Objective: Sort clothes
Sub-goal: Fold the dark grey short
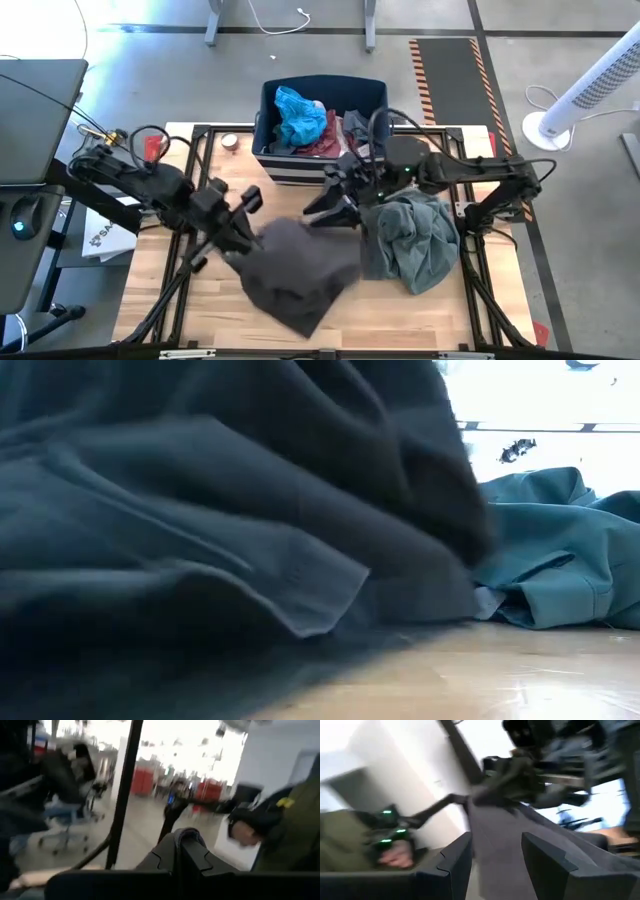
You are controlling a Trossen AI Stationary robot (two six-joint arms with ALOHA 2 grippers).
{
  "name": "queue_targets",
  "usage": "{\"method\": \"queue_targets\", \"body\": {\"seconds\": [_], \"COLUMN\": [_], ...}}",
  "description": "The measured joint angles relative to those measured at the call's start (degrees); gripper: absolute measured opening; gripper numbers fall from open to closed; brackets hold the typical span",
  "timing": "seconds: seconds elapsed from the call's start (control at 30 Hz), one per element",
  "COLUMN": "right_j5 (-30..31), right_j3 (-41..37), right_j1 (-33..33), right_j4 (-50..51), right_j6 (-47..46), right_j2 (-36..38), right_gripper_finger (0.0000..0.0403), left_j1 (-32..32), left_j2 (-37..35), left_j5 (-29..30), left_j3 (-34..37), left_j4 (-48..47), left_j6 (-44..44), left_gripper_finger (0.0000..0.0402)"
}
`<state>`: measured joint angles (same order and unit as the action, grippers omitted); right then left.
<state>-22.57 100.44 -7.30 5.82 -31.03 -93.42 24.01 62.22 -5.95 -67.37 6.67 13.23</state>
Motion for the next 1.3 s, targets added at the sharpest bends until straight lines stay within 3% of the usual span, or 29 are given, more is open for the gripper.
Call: {"method": "queue_targets", "body": {"seconds": [0.17,0.6,0.83,1.3], "right_j5": [-8.0,-7.2,-4.1,5.7], "right_j3": [0.0,0.0,0.0,0.0], "right_j1": [-0.3,-2.4,-3.9,-5.3], "right_j4": [-3.2,-4.5,-9.0,-7.8], "right_j6": [-3.0,-1.9,1.1,4.2], "right_j2": [-3.2,-7.9,-7.8,-8.1], "right_gripper_finger": [0.0167,0.0167,0.0167,0.0150], "left_j1": [-0.1,-0.1,-0.5,-2.7], "left_j2": [2.8,3.0,3.0,3.0], "left_j5": [1.1,1.9,2.7,4.7], "left_j3": [-3.6,-6.0,-6.0,-6.0], "left_j4": [-8.2,-9.0,-9.1,-10.1], "left_j6": [-3.7,-6.9,-6.4,-3.0], "left_gripper_finger": [0.0000,0.0000,0.0000,0.0000]}}
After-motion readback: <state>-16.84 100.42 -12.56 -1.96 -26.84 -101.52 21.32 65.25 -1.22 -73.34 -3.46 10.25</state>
